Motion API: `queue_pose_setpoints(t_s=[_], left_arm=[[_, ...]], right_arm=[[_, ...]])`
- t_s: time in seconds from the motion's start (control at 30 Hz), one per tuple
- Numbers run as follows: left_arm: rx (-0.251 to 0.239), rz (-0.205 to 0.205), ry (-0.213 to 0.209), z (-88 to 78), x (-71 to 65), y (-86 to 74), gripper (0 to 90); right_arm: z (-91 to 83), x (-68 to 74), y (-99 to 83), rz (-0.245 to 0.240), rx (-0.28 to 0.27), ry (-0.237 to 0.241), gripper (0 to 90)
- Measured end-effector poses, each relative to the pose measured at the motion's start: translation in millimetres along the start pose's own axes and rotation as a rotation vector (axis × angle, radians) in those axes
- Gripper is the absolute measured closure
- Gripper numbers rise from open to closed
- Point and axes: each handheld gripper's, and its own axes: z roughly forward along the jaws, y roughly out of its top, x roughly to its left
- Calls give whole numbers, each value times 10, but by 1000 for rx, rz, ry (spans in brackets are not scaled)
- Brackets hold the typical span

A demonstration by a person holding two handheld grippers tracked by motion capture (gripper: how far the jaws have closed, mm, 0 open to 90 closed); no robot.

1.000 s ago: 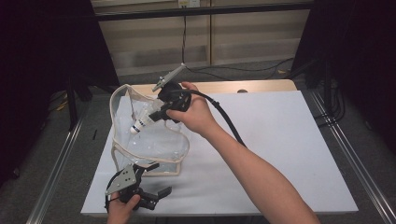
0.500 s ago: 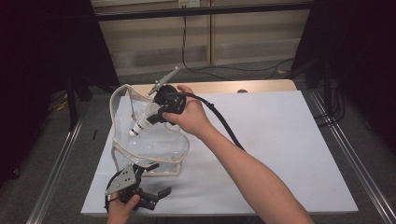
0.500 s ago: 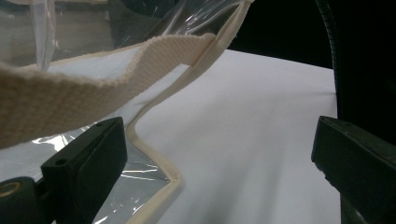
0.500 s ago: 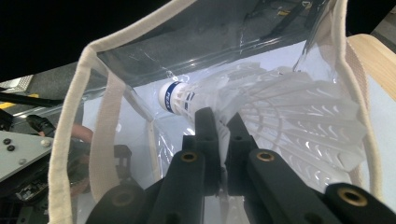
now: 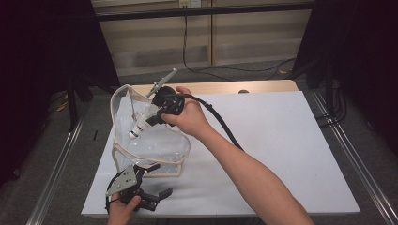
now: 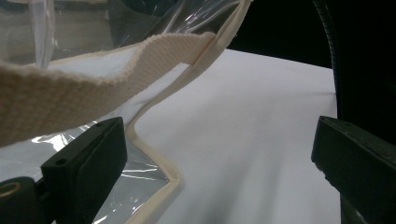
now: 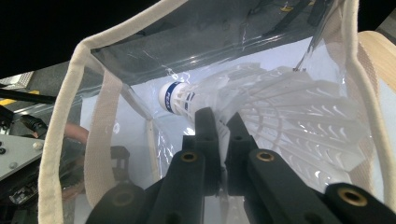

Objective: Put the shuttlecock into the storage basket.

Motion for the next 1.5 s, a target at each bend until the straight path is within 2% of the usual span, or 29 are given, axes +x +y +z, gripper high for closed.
queue_pose_setpoints(t_s=[1.1,1.5], left_arm=[[3,1,1,-2,6,-2,37],[4,-1,-4,2,1,-3,37]], right_arm=[[134,-28,10,-1,14,6,874],[209,-3,13,-14,36,4,873]])
